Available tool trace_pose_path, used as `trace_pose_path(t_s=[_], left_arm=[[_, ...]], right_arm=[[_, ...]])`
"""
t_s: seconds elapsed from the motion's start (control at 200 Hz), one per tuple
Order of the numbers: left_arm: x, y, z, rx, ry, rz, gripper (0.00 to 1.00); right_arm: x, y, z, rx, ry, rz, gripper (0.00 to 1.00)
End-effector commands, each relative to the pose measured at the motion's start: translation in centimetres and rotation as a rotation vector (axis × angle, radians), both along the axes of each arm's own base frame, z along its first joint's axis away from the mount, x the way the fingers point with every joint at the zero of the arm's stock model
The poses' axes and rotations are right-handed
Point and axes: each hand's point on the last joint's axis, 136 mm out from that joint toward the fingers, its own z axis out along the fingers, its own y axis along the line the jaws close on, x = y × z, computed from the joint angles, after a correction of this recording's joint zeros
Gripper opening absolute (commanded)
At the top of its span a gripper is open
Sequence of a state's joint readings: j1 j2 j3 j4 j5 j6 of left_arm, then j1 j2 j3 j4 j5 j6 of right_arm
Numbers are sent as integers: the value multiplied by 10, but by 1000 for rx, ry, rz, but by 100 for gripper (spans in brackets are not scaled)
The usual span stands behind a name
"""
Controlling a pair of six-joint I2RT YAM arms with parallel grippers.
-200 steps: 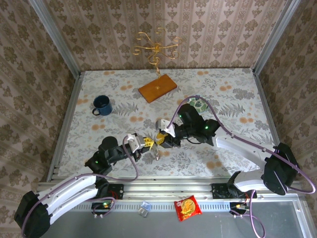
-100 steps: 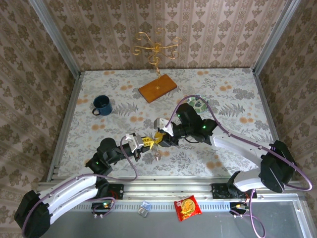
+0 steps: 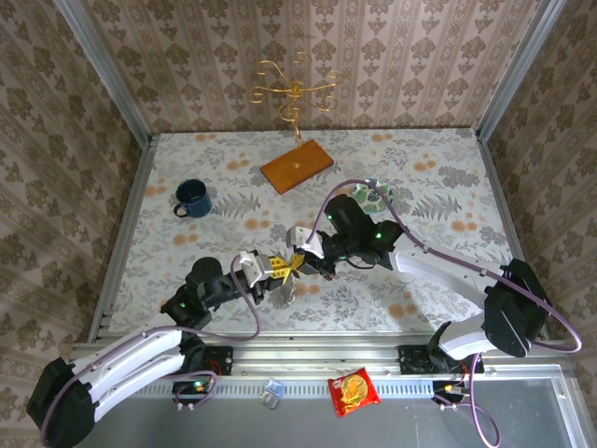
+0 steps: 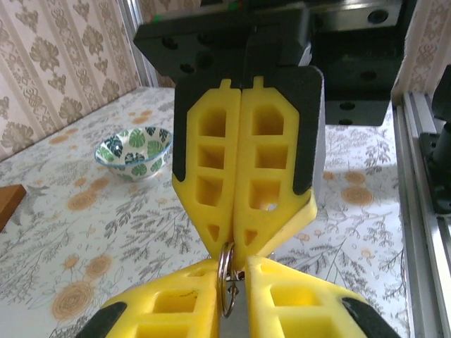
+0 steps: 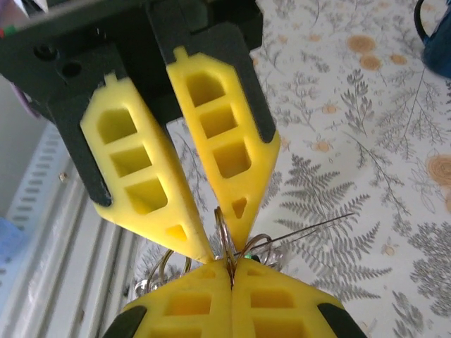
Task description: Put the keys on the keyring
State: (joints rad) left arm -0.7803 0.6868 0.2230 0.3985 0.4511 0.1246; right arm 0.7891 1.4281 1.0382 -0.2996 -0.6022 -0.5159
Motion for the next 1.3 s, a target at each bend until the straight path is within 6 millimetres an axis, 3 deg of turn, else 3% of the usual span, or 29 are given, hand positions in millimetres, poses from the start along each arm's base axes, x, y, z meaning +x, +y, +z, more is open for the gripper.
trace_pose_path(t_s=[0.0, 0.225, 0.43, 0.58, 0.725, 1.03, 1.295], left_arm=[[-1, -3, 4, 60, -34, -18, 16], [-2, -2, 2, 134, -38, -31, 8], [-3, -2, 5, 146, -50, -42, 0], [-2, -2, 15, 86, -79, -29, 0], [-5, -2, 29, -10, -97, -28, 0], [-7, -2, 27, -37, -89, -35, 0], [-7, -3, 32, -48, -101, -40, 0]], right_arm=[[-14, 4, 1, -78, -55, 88, 0], [-16, 0, 5, -164, -130, 118, 0], [-20, 5, 25, -115, -134, 130, 0], [-7, 0, 23, -56, -112, 36, 25], [1, -12, 19, -32, -92, -46, 30], [2, -14, 14, -24, -86, -74, 22], [1, -14, 10, -38, -75, -68, 1]])
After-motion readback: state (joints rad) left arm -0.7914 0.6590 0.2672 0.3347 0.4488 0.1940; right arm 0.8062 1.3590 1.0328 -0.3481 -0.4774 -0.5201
